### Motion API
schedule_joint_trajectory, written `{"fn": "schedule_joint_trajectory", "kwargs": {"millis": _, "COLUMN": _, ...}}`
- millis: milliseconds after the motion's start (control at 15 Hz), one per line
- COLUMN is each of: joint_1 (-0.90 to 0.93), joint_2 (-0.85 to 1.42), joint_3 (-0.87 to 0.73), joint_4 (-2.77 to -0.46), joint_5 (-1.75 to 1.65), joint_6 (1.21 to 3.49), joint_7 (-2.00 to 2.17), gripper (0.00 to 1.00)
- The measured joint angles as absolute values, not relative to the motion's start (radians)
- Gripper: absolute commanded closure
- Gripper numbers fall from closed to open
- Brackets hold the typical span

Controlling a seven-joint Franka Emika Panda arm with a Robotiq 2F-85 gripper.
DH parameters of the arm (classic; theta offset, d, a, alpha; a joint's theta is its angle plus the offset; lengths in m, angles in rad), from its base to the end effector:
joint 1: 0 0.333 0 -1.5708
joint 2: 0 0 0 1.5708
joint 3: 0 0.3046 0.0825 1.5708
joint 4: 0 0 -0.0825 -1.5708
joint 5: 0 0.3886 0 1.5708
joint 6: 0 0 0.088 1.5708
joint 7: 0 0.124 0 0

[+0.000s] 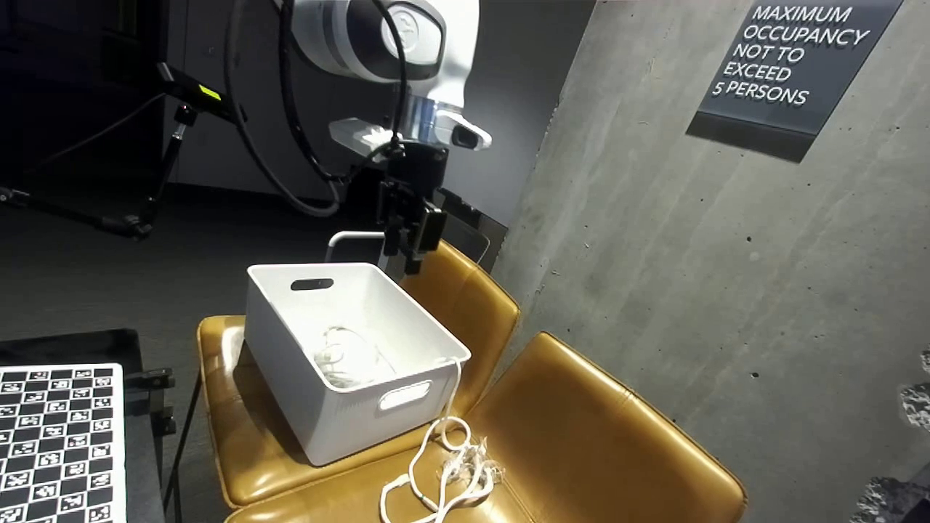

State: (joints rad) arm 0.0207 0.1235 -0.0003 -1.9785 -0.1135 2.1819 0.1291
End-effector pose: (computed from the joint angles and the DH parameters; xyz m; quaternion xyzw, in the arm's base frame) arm 0.5940 0.0063 0.3831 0.9978 -0.0236 0.0433 0.0446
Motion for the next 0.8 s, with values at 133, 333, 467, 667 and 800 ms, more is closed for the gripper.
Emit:
{"fn": "schedule_joint_trajectory", "kwargs": {"millis": 133, "joint_1": -0.026, "joint_2": 0.171, "joint_3": -0.032, "joint_4": -1.949, "joint_5": -0.110, "joint_6": 2.196, "joint_7": 0.052, "gripper": 0.00}}
{"fn": "schedule_joint_trajectory", "kwargs": {"millis": 333, "joint_1": -0.082, "joint_2": 0.269, "joint_3": -0.058, "joint_4": -1.859, "joint_5": -0.086, "joint_6": 2.197, "joint_7": -0.039, "gripper": 0.00}}
{"fn": "schedule_joint_trajectory", "kwargs": {"millis": 467, "joint_1": -0.104, "joint_2": 0.341, "joint_3": -0.060, "joint_4": -1.801, "joint_5": -0.075, "joint_6": 2.197, "joint_7": -0.070, "gripper": 0.00}}
{"fn": "schedule_joint_trajectory", "kwargs": {"millis": 667, "joint_1": -0.111, "joint_2": 0.456, "joint_3": -0.061, "joint_4": -1.720, "joint_5": -0.072, "joint_6": 2.200, "joint_7": -0.075, "gripper": 0.00}}
{"fn": "schedule_joint_trajectory", "kwargs": {"millis": 800, "joint_1": -0.113, "joint_2": 0.527, "joint_3": -0.061, "joint_4": -1.676, "joint_5": -0.036, "joint_6": 2.229, "joint_7": -0.048, "gripper": 0.00}}
